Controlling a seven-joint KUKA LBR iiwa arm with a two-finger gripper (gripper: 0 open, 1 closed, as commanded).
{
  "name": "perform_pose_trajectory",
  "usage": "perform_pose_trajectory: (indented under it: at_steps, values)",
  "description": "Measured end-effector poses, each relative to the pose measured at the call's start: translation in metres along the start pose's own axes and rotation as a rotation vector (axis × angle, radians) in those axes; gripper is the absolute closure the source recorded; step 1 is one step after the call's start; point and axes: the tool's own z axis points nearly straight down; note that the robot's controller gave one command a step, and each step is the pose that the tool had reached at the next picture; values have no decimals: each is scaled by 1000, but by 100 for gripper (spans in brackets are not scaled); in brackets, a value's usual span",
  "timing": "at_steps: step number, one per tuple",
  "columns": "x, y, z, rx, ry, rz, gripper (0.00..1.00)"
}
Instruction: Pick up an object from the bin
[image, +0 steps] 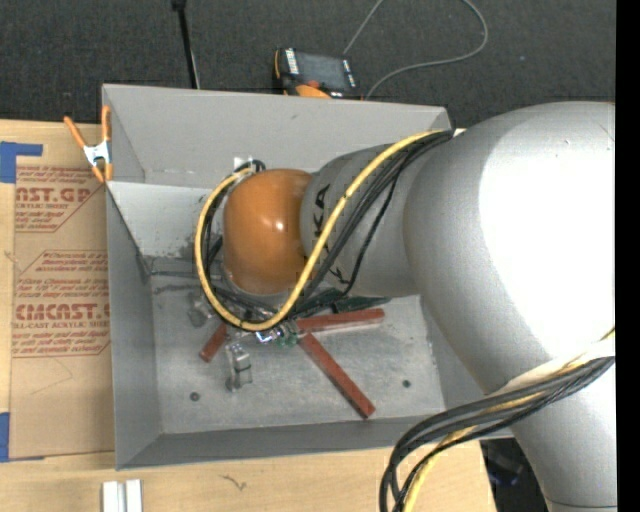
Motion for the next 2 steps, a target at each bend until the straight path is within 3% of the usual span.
perform_pose_trajectory:
  at_steps: [1,2]
  values:
    - [-3,1,-5,-1,-10,1,100]
    - [13,0,-148,0,-17,62,100]
